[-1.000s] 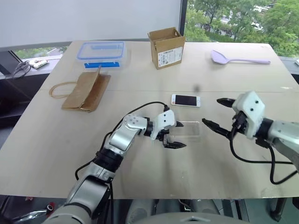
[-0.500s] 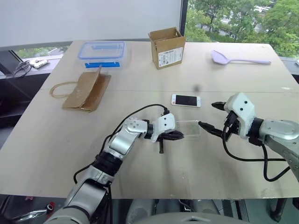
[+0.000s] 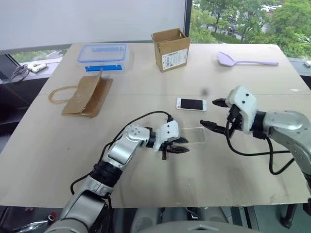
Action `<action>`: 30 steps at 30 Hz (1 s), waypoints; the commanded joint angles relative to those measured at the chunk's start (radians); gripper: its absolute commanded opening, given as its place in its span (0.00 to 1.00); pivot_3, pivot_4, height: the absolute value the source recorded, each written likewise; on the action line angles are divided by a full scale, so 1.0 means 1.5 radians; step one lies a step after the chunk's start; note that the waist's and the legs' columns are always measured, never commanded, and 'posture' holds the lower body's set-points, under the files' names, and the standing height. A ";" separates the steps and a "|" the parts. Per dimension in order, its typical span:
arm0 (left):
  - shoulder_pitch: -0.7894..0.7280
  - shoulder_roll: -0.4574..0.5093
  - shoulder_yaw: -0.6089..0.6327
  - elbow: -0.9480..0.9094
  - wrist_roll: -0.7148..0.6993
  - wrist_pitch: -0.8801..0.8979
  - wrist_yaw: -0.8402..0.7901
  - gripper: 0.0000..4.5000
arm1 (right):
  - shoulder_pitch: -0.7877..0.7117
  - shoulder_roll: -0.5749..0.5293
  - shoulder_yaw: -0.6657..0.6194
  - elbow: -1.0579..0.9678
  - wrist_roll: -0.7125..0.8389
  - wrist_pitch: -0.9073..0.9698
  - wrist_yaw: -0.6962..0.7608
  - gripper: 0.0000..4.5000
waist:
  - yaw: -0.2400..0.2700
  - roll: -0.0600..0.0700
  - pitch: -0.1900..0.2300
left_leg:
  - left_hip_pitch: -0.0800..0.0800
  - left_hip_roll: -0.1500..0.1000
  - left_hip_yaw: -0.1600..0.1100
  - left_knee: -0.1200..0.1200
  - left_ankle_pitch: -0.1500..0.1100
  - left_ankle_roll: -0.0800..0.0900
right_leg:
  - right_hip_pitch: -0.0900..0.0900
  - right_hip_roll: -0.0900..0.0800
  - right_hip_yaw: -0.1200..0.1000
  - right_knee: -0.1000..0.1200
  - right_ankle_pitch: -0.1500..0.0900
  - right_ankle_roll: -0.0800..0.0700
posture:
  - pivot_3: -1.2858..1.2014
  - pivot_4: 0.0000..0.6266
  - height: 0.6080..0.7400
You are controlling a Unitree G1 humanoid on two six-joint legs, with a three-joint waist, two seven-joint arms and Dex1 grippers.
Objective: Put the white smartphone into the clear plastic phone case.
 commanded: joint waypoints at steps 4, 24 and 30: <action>0.035 0.018 0.111 -0.140 -0.097 0.074 0.045 0.98 | -0.151 0.008 0.125 0.170 -0.111 -0.077 0.106 1.00 | -0.007 0.001 0.001 | 0.000 0.000 0.001 0.000 0.000 0.000 | -0.001 0.000 0.001 0.000 0.000 0.000 | 0.52 0.24 1.00; 0.234 0.061 0.243 -0.303 -0.151 0.062 0.186 0.98 | -0.550 0.288 0.185 1.080 -0.344 -0.302 0.240 1.00 | -0.004 0.002 0.002 | 0.000 0.000 0.001 -0.002 0.000 -0.001 | -0.002 -0.001 0.001 -0.001 0.000 -0.001 | 0.52 0.24 1.00; 0.271 0.066 0.250 -0.340 -0.160 0.069 0.212 0.98 | -0.580 0.327 0.089 1.168 -0.333 -0.254 0.220 1.00 | -0.003 0.002 0.001 | -0.006 0.000 0.001 -0.004 0.000 -0.001 | -0.009 -0.002 0.002 0.001 0.001 -0.001 | 0.52 0.24 1.00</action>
